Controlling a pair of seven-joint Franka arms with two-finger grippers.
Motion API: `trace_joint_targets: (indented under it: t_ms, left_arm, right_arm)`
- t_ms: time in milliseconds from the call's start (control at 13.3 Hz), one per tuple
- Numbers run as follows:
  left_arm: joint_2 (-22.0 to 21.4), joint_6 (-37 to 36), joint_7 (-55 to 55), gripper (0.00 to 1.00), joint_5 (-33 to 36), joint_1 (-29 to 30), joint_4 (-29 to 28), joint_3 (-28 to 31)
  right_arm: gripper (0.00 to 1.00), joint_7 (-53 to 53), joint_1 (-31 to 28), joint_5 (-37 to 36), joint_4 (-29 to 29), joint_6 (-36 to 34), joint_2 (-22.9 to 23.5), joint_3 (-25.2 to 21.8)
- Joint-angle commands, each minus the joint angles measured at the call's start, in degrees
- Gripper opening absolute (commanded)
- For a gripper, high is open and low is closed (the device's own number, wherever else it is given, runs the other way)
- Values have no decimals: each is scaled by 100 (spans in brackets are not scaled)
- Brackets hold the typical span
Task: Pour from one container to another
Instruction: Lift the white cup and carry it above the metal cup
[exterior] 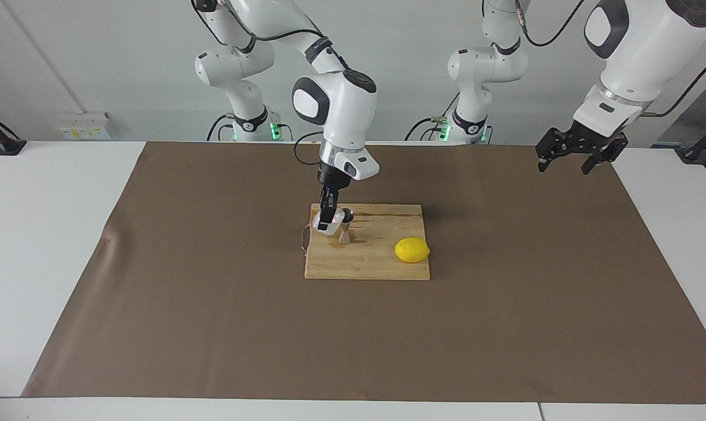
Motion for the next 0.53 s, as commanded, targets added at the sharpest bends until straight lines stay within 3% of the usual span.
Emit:
trace_joint_targets:
  t_ms: [0, 452]
  left_arm:
    - [-132, 1, -56, 100, -71, 62, -122, -30]
    - [-132, 1, -56, 100, -62, 62, -122, -30]
  right_arm:
    - [0, 243, 47, -289, -105, -77, -52, 4]
    - [0, 999, 310, -1193, -395, -85, -122, 12]
